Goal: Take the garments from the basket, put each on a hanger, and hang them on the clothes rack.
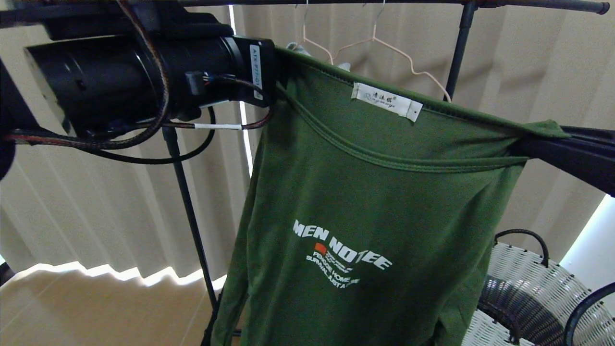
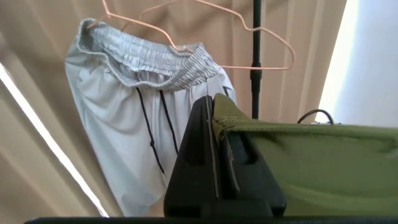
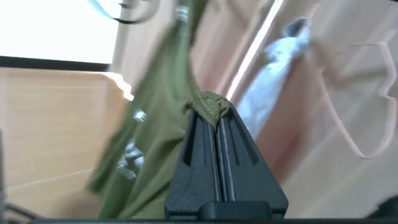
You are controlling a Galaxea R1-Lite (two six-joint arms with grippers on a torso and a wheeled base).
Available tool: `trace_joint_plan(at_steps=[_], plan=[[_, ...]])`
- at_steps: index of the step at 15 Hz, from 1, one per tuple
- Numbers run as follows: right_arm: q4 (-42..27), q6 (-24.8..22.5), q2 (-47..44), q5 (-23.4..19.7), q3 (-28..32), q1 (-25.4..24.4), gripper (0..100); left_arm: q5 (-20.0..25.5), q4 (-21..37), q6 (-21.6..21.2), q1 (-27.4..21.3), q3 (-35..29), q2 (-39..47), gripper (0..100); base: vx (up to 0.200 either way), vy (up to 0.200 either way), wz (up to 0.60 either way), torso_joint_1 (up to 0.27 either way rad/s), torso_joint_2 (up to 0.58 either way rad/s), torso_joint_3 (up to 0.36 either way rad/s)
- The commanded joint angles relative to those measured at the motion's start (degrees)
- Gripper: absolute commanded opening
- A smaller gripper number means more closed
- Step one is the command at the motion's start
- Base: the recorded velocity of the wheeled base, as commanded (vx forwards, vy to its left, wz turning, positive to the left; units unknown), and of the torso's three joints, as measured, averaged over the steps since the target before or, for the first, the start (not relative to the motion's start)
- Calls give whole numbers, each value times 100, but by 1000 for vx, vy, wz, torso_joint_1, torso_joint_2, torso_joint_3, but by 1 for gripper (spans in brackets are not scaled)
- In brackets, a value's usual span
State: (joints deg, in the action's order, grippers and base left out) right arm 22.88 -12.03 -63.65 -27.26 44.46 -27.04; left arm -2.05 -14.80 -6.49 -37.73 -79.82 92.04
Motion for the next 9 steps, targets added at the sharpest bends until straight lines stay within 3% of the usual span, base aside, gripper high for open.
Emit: trace_joint_plan(at_steps=[1,4,8,9], plan=[[15,-1,63,-25,-60,-3,0,3,3,-2,2,-24,183,0,0,0,0,0,0,0],[-12,-27,-25,45,-60,58,0,-6,39,-2,29,107,121,0,0,0,0,0,0,0],[349,-10,-535,757,204,507,0,20,144,-37,319,652,-345,0,0,0,0,0,0,0],[797,8,-851,880,362,515,0,82,680,-28,389,819,-714,0,0,0,0,0,0,0]])
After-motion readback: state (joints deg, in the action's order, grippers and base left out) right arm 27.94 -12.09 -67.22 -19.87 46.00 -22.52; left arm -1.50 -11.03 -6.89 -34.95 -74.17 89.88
